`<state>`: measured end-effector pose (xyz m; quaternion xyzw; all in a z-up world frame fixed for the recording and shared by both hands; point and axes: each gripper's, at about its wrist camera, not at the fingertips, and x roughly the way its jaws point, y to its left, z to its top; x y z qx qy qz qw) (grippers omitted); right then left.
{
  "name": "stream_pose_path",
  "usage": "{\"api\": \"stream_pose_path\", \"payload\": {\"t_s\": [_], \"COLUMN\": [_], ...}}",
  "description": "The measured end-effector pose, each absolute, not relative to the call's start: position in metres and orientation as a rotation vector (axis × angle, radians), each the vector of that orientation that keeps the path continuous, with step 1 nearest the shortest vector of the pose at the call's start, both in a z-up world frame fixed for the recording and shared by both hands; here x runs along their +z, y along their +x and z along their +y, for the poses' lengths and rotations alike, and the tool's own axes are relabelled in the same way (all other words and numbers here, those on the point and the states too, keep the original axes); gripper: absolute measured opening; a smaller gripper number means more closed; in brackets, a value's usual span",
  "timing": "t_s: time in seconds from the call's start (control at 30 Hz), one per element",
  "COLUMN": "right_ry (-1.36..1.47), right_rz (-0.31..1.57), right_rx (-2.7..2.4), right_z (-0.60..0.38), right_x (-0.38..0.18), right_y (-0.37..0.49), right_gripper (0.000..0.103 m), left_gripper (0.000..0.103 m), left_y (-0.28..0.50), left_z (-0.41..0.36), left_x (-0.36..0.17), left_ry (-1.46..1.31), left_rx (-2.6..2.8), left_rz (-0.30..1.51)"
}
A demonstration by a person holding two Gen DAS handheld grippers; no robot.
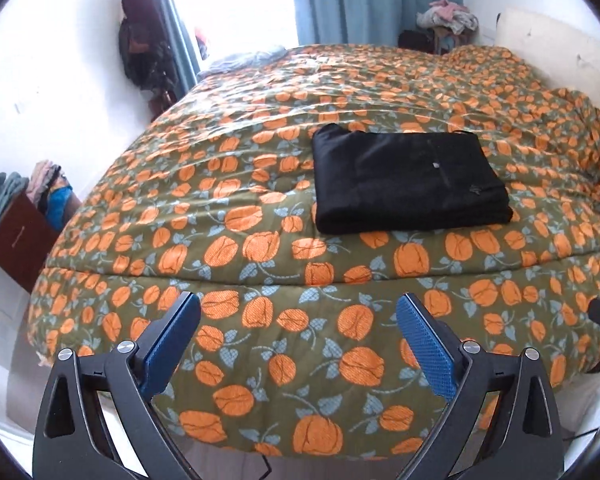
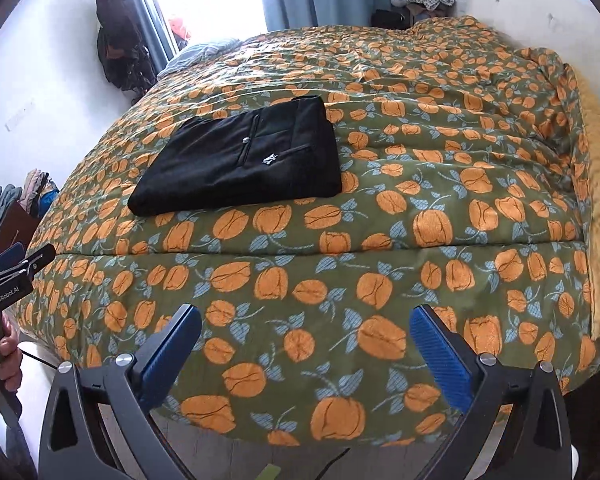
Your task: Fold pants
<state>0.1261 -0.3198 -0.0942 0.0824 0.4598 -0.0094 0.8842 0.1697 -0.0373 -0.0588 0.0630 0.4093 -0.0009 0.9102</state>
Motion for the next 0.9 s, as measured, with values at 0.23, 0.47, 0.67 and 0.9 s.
{"api": "stream_pose_path", "payload": {"t_s": [0.23,0.47,0.67,0.9], "right_ry": [0.076,0.034,0.023,0.031], "right_rz": [0.908,0.856,0.863,0.891], "right_rx": [0.04,0.054,0.059,0.067], "right_z": [-0.276,-0.25,-0.241,-0.241], "right_x": [-0.05,-0.017,-0.012,-0.007], "right_y": [0.116,0.098,0.089,0.085], "right_gripper": [0.103,0.103,0.103,0.103], "left_gripper": [0.099,0.099,0.099,0.099], "left_y": [0.141,0.127,0.119,0.112], "left_z": [-0.048,-0.051,-0.055,-0.057], "left_x": [-0.045,-0.023,-0.017,-0.014], "left_ry": [0.099,0.108,0.118,0.133], "left_rx": [-0.012,-0.001,-0.008,-0.016], "left_rz": [0.894,0.879,0.891,0.912]}}
